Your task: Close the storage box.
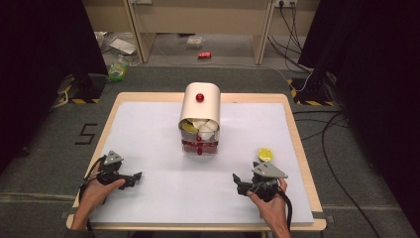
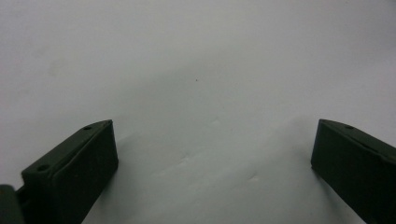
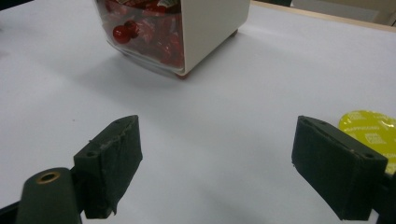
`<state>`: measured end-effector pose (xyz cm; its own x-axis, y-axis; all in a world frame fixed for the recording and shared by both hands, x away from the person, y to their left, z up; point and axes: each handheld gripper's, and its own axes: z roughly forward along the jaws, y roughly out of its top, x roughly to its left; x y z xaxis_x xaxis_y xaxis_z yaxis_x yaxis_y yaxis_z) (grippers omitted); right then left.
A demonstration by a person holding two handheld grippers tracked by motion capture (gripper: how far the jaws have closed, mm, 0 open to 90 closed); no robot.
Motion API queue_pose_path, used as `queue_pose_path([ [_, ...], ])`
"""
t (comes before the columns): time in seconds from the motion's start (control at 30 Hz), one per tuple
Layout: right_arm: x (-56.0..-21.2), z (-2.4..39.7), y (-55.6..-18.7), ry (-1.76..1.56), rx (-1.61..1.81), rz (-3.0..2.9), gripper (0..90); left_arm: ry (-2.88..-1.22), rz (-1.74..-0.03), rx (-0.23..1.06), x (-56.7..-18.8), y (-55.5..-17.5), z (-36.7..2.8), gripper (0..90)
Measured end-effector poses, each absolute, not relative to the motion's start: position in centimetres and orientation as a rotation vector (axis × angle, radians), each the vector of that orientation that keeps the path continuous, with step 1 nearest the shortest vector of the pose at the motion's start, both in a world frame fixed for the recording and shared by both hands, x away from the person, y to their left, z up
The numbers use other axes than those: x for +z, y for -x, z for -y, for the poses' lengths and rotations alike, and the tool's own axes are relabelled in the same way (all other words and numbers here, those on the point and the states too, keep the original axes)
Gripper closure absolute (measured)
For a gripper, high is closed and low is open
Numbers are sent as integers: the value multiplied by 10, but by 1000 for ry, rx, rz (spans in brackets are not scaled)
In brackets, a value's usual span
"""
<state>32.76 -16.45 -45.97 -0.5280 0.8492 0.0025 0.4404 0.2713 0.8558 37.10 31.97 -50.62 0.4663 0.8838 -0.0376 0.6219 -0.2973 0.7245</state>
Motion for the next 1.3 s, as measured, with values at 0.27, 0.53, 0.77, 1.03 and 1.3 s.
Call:
queue_pose_path([
  [0.27,-465,173,-320,-1175,1216,-2114,158,-2032,-1247,490,-506,-371,-320,0],
  [0.53,-471,179,-312,-1187,1202,-2147,157,-2031,-1248,489,-506,-371,-320,0],
  [0.77,-476,186,-306,-1203,1167,-2169,157,-2031,-1247,490,-506,-371,-320,0],
  [1.03,-480,189,-300,-1211,1125,-2199,157,-2031,-1247,490,-506,-371,-320,0],
  [1.3,-482,191,-295,-1226,1103,-2220,157,-2031,-1247,490,-506,-371,-320,0],
])
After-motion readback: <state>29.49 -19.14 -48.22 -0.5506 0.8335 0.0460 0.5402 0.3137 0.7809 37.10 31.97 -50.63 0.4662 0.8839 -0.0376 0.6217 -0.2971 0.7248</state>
